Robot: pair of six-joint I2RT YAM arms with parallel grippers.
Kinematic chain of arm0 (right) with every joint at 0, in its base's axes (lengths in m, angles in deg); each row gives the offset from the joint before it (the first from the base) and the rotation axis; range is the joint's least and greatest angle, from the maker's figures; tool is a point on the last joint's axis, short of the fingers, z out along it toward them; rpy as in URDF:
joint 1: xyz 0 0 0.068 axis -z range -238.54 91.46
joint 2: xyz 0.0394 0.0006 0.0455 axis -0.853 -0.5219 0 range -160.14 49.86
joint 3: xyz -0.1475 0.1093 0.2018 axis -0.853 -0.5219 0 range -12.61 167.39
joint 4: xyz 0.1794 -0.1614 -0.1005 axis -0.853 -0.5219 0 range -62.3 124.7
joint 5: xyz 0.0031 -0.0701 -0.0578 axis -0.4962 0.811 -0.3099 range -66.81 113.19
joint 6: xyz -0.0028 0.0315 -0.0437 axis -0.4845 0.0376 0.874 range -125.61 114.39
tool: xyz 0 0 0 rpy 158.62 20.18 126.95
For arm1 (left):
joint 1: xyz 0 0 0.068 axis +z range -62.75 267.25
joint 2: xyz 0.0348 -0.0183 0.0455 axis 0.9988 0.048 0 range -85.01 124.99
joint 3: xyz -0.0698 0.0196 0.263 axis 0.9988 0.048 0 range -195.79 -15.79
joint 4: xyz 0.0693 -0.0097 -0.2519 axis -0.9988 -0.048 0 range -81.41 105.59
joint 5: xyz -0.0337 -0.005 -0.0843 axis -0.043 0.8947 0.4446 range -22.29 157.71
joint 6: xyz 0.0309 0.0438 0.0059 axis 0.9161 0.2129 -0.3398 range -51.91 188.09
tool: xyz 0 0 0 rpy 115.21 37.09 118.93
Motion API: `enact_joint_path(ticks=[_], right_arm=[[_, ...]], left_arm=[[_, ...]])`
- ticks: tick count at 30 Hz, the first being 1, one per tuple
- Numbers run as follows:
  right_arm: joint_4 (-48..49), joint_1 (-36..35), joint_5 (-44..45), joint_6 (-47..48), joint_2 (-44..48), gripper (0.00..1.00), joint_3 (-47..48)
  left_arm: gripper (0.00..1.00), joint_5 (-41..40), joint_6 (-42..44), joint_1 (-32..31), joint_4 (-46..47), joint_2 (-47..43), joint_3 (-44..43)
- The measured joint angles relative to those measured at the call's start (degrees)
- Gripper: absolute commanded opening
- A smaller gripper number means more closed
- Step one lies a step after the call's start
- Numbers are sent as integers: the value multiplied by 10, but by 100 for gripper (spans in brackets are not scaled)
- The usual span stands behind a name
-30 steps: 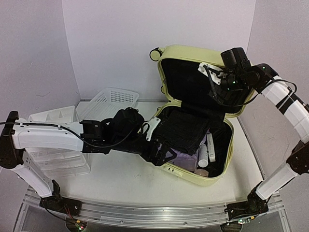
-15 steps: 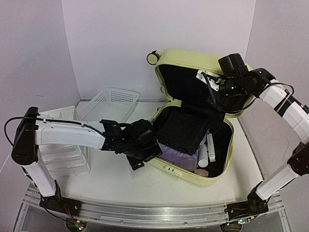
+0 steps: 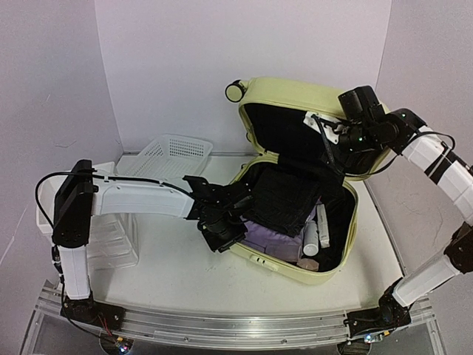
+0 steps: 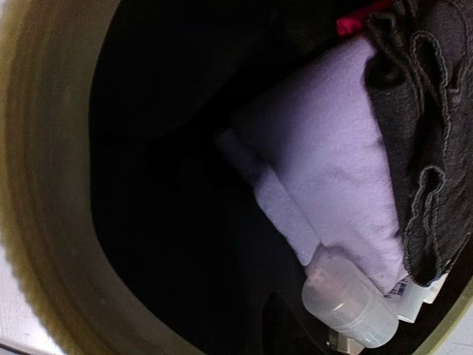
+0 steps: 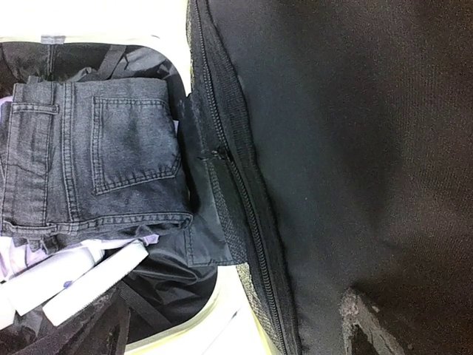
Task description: Open, take out, and arrange the luggage
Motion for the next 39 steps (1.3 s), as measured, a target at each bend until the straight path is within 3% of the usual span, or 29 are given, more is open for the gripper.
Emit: enact_joint_path(ticks=[7,14,25,32,39], right_arm=[[-3,0,-1,-14,19,98,-19],[-23,0,-1,-59,56,98,-50],[-27,0,117,-122,82,98,-73],[-36,8,217,-117,80,98,-45],[-34,76,262,-114,77,98,-30]], left_arm=[[16,-10,89,8,-81,53,-90],[11,-60,240,26,-106,115,-183],[10,-166,546,44,-67,212,-321],[12,-133,671,72,2,238,-346],[16,-106,762,97,23,262,-384]])
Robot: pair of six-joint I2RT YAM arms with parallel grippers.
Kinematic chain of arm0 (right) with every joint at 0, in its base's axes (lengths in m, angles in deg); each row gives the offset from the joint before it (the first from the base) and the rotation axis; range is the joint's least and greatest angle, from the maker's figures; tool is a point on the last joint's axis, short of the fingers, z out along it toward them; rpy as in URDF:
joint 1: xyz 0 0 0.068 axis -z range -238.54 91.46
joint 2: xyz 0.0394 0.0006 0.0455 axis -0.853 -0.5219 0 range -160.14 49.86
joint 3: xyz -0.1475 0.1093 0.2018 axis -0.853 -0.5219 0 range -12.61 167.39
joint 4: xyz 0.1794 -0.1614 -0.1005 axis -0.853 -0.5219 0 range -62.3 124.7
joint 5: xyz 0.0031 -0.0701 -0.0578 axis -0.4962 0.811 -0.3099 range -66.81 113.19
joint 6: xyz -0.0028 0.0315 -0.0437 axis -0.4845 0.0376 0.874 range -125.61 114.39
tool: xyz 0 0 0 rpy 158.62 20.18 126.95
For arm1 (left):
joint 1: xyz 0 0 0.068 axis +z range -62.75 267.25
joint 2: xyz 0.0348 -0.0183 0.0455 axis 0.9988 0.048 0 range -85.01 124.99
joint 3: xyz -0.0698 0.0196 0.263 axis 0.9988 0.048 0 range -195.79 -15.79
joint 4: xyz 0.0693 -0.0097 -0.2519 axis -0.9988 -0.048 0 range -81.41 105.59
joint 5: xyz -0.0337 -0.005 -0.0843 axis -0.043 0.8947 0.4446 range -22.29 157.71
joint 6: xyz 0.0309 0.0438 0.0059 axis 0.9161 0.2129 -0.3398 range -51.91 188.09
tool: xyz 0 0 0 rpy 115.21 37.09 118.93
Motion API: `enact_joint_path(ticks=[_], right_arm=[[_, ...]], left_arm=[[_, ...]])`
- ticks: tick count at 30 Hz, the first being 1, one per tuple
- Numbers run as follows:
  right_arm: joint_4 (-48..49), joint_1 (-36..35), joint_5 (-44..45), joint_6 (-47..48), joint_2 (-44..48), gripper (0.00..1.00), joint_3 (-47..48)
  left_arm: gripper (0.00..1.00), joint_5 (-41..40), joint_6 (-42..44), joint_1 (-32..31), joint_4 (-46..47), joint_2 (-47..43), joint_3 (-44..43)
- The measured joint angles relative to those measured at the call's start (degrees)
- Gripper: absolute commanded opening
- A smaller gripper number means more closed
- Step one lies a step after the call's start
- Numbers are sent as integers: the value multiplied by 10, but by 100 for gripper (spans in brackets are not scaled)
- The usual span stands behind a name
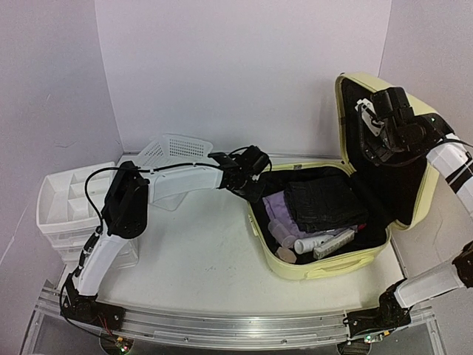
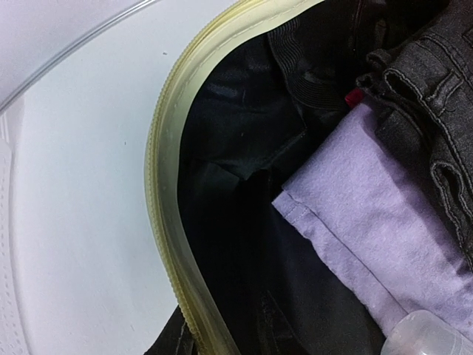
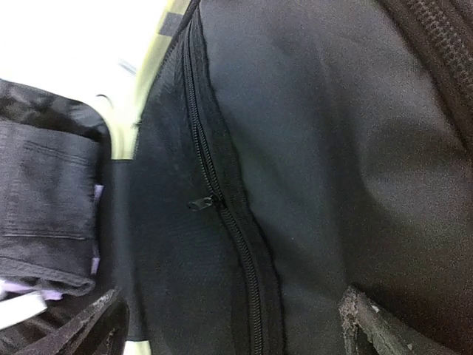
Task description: Open, take out, and arrange the luggage
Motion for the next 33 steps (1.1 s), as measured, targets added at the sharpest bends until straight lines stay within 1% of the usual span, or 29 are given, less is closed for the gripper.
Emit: enact_joint_path(ticks=[6,12,14,16,20,23,25,26,27,28,31,33], right_arm=[[6,39,13,-1,2,98,5],[12,84,19,-9,16,98,5],[13,99,13,-14,25,98,4],[14,109,7,-19,35,98,1],[11,113,-28,-37,55,98,-3],[-6,114,-106,-60,66,98,-2],[-24,114,-187,-85,73,98,-3],[-29,114,-255,-103,80,98,-7],[-31,114,-270,-108,82,98,-8],[-33,114,-320,-121,91,98,-15],[-40,114,-450,-160,120,98,-41],[-43,114,-507,-184,131,98,-54]], left_arm=[[18,-1,44,5,0,20,-33],[20,0,71,9,1,42,-68],[22,0,77,10,2,47,-75],[28,0,84,11,5,47,-77],[47,8,113,12,18,48,-81],[59,19,135,12,26,47,-81],[67,28,151,11,25,45,-81],[71,34,155,11,26,42,-76],[76,40,160,10,25,39,-70],[80,46,164,10,25,33,-61],[89,65,173,7,22,7,-28],[93,82,177,7,17,-19,-2]])
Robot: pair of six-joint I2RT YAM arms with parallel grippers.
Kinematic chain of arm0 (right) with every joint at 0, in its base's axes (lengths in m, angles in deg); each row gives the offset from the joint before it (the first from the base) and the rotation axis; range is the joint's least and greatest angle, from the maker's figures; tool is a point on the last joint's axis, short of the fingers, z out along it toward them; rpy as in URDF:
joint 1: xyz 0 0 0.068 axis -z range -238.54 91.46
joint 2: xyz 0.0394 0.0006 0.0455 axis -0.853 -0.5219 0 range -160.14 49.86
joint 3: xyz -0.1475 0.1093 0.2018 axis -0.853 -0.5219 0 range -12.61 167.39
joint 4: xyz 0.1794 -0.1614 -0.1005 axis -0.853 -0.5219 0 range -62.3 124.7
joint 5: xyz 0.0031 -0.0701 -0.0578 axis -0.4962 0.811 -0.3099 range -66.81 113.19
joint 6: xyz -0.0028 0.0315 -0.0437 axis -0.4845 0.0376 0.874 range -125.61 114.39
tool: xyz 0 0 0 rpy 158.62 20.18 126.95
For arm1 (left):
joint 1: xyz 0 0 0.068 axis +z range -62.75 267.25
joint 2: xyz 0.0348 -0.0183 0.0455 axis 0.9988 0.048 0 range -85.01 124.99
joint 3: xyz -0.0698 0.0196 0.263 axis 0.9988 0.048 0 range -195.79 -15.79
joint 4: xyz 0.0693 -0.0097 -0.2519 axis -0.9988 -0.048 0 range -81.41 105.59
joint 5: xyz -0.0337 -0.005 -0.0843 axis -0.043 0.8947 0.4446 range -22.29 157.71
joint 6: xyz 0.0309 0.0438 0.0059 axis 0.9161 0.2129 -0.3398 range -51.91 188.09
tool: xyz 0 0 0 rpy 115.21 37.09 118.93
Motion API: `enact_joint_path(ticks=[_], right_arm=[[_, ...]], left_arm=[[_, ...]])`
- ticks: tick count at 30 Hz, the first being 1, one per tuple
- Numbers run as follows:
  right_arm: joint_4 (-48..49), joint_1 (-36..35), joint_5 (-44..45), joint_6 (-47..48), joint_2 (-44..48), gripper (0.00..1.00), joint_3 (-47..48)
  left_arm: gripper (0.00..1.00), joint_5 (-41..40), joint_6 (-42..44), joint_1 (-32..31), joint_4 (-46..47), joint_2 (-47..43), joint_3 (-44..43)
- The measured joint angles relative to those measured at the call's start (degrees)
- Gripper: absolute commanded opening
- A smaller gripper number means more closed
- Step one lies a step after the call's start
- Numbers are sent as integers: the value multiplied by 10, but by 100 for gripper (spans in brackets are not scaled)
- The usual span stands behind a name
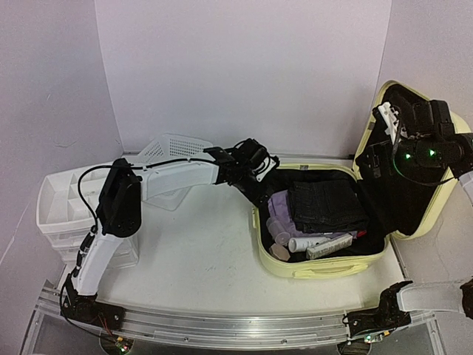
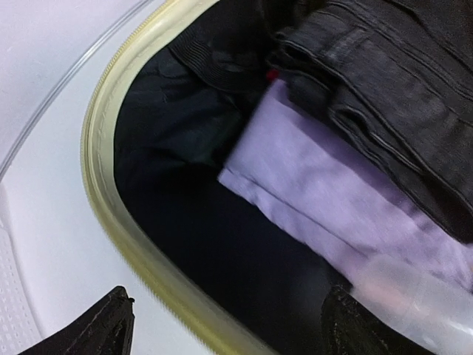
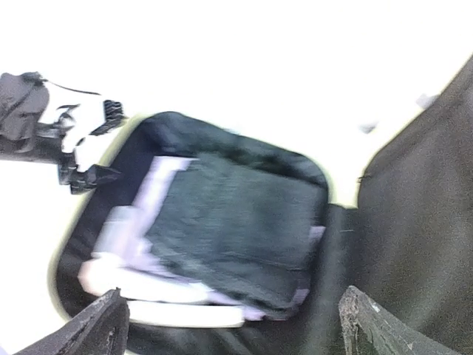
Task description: Open, take out, and arrange the luggage
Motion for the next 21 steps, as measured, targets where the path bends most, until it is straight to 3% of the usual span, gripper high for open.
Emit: enact_joint_path(ticks=[7,11,16,21], right_arm=[[-2,0,-94,-60,15,98,-56],[-1,0,-116,-85,45,98,-93],[3,0,-126,-105,100,98,-131],[4,0,-134,-117,121,98,-142]], left_arm=[[96,74,13,16,-8,-156,122],[95,62,12,67,-16,-244,181],[93,11,-1,148,-36,-245,192],[87,-54,-18,184,-65,-173,182]])
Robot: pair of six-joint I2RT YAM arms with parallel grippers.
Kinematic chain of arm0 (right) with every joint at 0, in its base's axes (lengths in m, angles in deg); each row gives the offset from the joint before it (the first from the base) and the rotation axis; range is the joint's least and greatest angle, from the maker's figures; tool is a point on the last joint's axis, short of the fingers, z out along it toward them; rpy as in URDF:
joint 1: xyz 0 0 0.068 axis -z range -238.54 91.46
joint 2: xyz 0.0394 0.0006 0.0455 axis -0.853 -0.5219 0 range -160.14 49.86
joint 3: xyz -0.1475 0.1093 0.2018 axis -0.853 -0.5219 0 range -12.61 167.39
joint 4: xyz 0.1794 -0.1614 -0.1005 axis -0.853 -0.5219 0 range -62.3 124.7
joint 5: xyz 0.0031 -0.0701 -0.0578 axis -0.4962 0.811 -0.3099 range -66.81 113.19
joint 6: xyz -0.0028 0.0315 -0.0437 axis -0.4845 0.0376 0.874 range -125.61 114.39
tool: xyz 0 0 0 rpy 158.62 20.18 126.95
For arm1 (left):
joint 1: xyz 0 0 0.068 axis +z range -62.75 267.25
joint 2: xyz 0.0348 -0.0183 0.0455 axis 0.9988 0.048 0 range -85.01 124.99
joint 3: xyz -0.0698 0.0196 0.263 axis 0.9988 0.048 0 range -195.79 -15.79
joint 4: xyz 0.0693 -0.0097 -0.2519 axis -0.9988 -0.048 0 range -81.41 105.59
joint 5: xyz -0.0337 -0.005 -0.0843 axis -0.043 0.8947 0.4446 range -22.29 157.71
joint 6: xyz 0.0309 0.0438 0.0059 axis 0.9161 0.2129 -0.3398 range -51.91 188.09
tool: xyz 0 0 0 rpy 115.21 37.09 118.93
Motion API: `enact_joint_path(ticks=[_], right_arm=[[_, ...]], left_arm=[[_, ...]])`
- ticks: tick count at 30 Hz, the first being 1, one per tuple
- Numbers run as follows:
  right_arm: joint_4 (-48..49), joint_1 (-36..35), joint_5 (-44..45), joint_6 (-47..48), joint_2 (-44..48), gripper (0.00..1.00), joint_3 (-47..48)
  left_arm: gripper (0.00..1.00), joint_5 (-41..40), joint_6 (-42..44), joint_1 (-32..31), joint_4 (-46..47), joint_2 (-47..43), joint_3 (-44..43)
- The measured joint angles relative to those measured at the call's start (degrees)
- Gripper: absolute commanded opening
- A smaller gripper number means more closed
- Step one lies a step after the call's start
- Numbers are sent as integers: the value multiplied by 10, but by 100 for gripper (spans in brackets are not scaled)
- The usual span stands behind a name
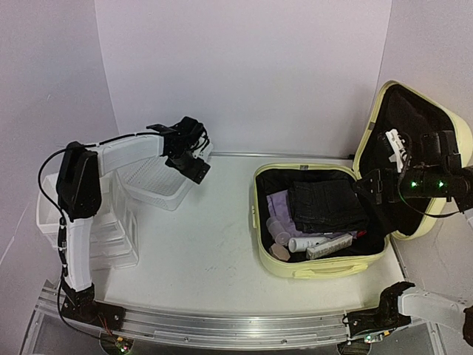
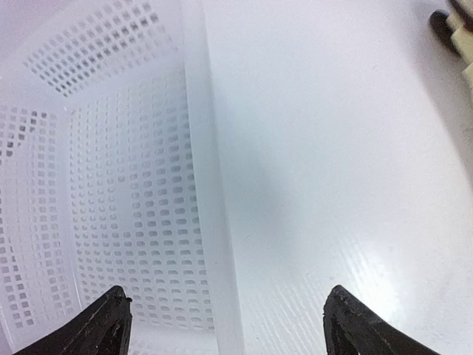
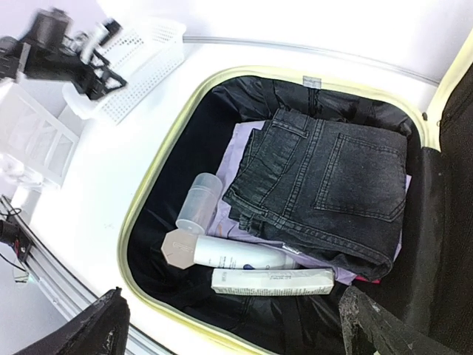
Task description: Open, take out, and arrange the luggage
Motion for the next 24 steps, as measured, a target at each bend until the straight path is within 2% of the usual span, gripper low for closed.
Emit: enact_joint_path(ticks=[4,6,9,16,24], right_arm=[[0,0,22,-35,4,98,-9],[-1,0,36,-51,5,98,-12],[-1,0,47,-64,8,98,-23],[-5,0,64,-64,18,98,-38],[-5,0,64,-64,-1,98,-45]], left_arm=[[79,-31,-9,7,-17,61,-7],[71,-38,-10,8,-26,78,-7],[45,-37,-7,8,-30,83,-6],[16,-25,20,8,-4,70,29],[3,29,73,8,55,-28,159]])
